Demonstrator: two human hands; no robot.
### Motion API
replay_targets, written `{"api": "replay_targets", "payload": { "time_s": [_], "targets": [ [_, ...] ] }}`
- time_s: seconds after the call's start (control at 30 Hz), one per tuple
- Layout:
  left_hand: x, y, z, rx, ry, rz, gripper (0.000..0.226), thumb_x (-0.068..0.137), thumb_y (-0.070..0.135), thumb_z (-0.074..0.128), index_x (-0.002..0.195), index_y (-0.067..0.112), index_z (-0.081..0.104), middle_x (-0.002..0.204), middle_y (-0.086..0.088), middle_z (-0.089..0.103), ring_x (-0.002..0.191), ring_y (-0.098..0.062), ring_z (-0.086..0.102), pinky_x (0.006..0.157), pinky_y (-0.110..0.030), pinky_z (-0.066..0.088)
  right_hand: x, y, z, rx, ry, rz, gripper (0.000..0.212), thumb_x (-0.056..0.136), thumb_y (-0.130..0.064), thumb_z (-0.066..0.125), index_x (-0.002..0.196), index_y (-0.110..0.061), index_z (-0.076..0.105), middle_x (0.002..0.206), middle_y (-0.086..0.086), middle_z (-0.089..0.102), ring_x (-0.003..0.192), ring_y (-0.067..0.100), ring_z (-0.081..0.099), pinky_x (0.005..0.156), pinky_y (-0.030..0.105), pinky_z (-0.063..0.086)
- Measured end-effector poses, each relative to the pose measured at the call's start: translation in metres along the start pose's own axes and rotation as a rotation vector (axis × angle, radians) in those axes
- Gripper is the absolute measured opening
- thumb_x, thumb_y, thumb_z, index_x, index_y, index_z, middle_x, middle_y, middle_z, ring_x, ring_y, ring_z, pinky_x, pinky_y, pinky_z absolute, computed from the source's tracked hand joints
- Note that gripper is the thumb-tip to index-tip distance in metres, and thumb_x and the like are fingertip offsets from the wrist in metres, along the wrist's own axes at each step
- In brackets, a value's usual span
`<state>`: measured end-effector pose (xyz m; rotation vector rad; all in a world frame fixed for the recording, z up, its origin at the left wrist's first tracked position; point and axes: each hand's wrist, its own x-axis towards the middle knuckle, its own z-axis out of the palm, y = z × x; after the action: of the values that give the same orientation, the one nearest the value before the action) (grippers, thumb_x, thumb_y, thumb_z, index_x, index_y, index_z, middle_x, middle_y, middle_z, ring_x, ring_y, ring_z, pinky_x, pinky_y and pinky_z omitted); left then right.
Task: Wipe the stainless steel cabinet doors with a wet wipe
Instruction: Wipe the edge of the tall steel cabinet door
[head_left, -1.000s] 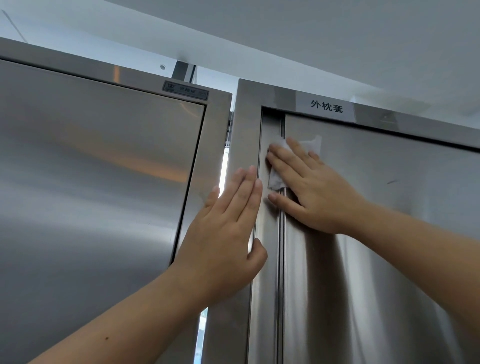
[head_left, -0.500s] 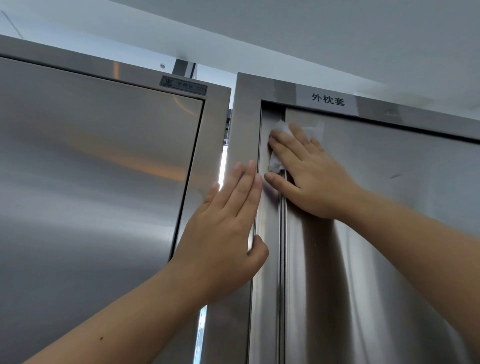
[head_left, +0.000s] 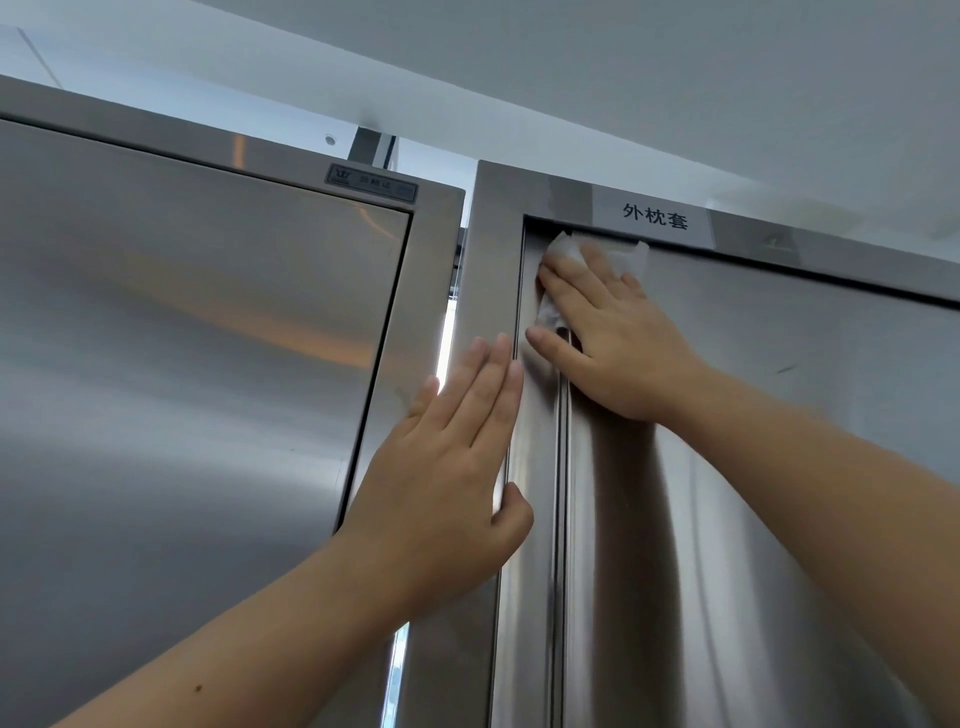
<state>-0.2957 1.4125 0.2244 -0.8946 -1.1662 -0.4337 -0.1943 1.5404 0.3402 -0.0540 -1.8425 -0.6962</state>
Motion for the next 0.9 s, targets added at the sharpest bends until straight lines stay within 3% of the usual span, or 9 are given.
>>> {"api": "replay_targets", "payload": {
  "time_s": [0.1, 0.3, 0.43, 0.53, 0.63, 0.77, 0.9],
  "targets": [
    [0.000, 0.000, -0.001, -0.041, -0.004, -0.010, 0.073, 0.076, 0.031, 0.039, 0.142, -0.001, 0.039, 0.151, -0.015, 0.031, 0.140, -0.022, 0.021, 0.112, -0.039, 0.020, -0.028, -0.011, 0.009, 0.044, 0.059, -0.063, 0.084, 0.082, -0.063, 0.008, 0.150, -0.014, 0.022, 0.158, -0.004, 0.012, 0.146, 0.016, -0.005, 0.115, 0.037, 0.000],
    [0.001, 0.001, -0.001, -0.040, -0.011, -0.007, 0.073, 0.075, 0.031, 0.039, 0.140, -0.002, 0.041, 0.150, -0.017, 0.033, 0.139, -0.023, 0.022, 0.108, -0.039, 0.020, -0.033, -0.006, 0.009, 0.011, 0.038, -0.103, 0.080, 0.084, -0.061, 0.009, 0.150, -0.018, 0.018, 0.158, -0.006, 0.010, 0.145, 0.013, -0.006, 0.115, 0.034, -0.002],
    [0.000, 0.001, 0.000, -0.033, 0.001, -0.006, 0.072, 0.077, 0.032, 0.039, 0.141, -0.001, 0.039, 0.150, -0.016, 0.033, 0.140, -0.023, 0.021, 0.108, -0.038, 0.019, -0.008, 0.000, 0.003, -0.020, 0.009, -0.030, 0.066, 0.096, -0.054, 0.023, 0.151, -0.020, 0.011, 0.159, -0.008, 0.003, 0.145, 0.013, -0.009, 0.115, 0.034, -0.002],
    [-0.001, 0.000, 0.000, -0.025, 0.008, -0.006, 0.072, 0.078, 0.032, 0.039, 0.142, -0.001, 0.038, 0.151, -0.015, 0.032, 0.140, -0.023, 0.022, 0.112, -0.040, 0.020, -0.010, -0.002, 0.006, -0.035, 0.039, -0.048, 0.074, 0.090, -0.057, 0.017, 0.151, -0.017, 0.012, 0.159, -0.005, 0.005, 0.145, 0.016, -0.008, 0.115, 0.036, -0.001],
    [-0.002, 0.000, 0.001, -0.003, -0.005, -0.009, 0.072, 0.078, 0.033, 0.038, 0.142, -0.001, 0.037, 0.151, -0.015, 0.031, 0.141, -0.023, 0.022, 0.111, -0.049, 0.024, -0.031, -0.004, 0.013, -0.009, 0.072, -0.109, 0.079, 0.085, -0.060, 0.011, 0.150, -0.016, 0.019, 0.159, -0.003, 0.010, 0.146, 0.019, -0.003, 0.115, 0.038, 0.001],
    [-0.007, 0.003, 0.000, -0.011, -0.005, -0.016, 0.073, 0.077, 0.032, 0.038, 0.141, -0.004, 0.037, 0.151, -0.017, 0.030, 0.141, -0.024, 0.020, 0.113, -0.042, 0.016, -0.053, -0.013, 0.021, 0.023, 0.122, -0.134, 0.072, 0.089, -0.054, 0.023, 0.146, -0.009, 0.033, 0.155, 0.003, 0.026, 0.145, 0.025, 0.011, 0.113, 0.042, 0.009],
    [-0.017, 0.009, -0.004, 0.024, -0.001, -0.024, 0.073, 0.077, 0.032, 0.039, 0.140, -0.005, 0.040, 0.150, -0.019, 0.032, 0.140, -0.026, 0.023, 0.109, -0.049, 0.014, -0.069, -0.022, 0.027, 0.000, 0.145, -0.131, 0.069, 0.090, -0.050, 0.030, 0.141, -0.005, 0.041, 0.151, 0.007, 0.034, 0.142, 0.029, 0.020, 0.111, 0.044, 0.016]
  ]
}}
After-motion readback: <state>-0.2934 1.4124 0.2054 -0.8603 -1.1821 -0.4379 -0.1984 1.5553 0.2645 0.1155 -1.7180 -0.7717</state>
